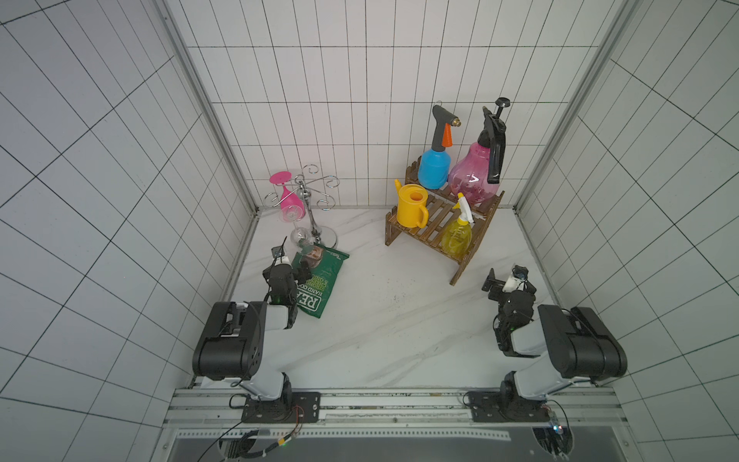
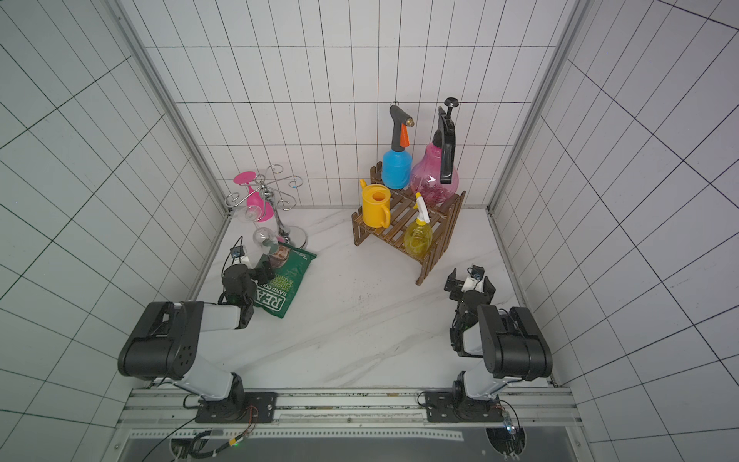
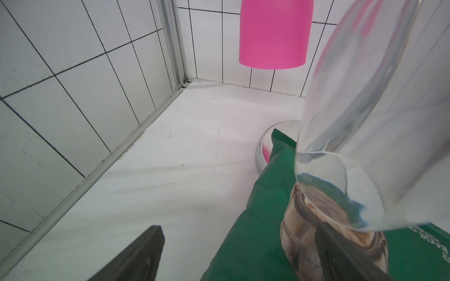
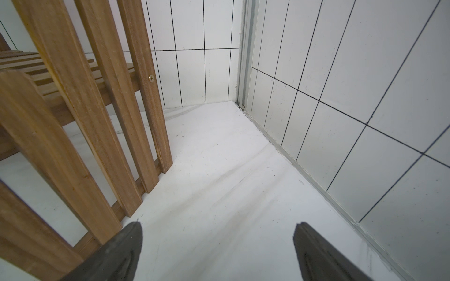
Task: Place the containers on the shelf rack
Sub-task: Reset both arms
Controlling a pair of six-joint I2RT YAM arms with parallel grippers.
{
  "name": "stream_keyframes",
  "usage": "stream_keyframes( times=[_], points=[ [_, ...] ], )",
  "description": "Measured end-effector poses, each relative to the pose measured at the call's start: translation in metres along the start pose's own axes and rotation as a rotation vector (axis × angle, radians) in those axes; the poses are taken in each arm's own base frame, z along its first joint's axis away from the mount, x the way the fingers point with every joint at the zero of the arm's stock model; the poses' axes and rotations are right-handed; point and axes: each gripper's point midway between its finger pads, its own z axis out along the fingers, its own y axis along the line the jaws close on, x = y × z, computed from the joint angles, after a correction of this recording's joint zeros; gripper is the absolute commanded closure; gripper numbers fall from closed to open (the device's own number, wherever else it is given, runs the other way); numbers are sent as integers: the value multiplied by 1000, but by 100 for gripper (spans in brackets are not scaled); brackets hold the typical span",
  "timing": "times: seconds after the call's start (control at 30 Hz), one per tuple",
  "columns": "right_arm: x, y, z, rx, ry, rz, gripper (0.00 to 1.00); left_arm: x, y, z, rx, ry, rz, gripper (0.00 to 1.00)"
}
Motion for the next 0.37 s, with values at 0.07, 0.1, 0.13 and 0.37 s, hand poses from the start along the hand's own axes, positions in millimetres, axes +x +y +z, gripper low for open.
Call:
stream_keyframes(
  times=[0.07, 0.1, 0.13, 0.37],
  points=[
    [0, 0, 0, 0, -1, 0, 1, 0, 0, 0, 0, 0, 0, 2],
    [0, 0, 0, 0, -2, 0, 1, 0, 0, 0, 0, 0, 0, 2],
    [-1, 0, 0, 0, -3, 1, 1, 0, 0, 0, 0, 0, 0, 2],
    [-1, 0, 0, -1, -6, 0, 1, 0, 0, 0, 0, 0, 0, 2]
  ],
)
